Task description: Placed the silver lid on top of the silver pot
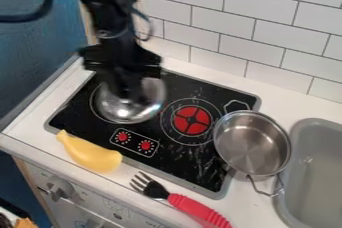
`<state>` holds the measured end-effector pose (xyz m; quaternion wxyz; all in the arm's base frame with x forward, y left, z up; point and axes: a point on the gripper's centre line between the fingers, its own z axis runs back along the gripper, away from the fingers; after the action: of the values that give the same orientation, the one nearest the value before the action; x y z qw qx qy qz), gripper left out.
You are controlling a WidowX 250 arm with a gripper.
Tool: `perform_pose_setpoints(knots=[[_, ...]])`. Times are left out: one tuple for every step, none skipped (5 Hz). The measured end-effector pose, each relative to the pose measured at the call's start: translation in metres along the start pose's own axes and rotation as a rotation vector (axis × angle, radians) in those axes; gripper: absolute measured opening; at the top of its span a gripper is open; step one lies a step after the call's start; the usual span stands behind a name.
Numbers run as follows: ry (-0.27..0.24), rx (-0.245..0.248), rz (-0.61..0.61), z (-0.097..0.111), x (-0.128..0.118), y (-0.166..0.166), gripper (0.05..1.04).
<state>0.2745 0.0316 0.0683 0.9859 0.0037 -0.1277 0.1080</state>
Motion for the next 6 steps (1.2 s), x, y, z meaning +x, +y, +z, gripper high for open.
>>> perform_pose_setpoints(knots=[[-0.03,-0.033,-0.147,0.018,-0.014,-0.05,0.28],[-0.044,-0.058,-0.201,0.045,-0.028,-0.071,0.28],[-0.012,-0.093,-0.28,0.037,-0.035,-0.108,0.28],[0.008,-0.101,-0.324,0.022,-0.03,-0.137,0.28],[0.025,-0.087,-0.334,-0.003,-0.018,-0.152,0.28],[0.023,-0.087,-0.347,-0.024,-0.009,-0.162,0.28]])
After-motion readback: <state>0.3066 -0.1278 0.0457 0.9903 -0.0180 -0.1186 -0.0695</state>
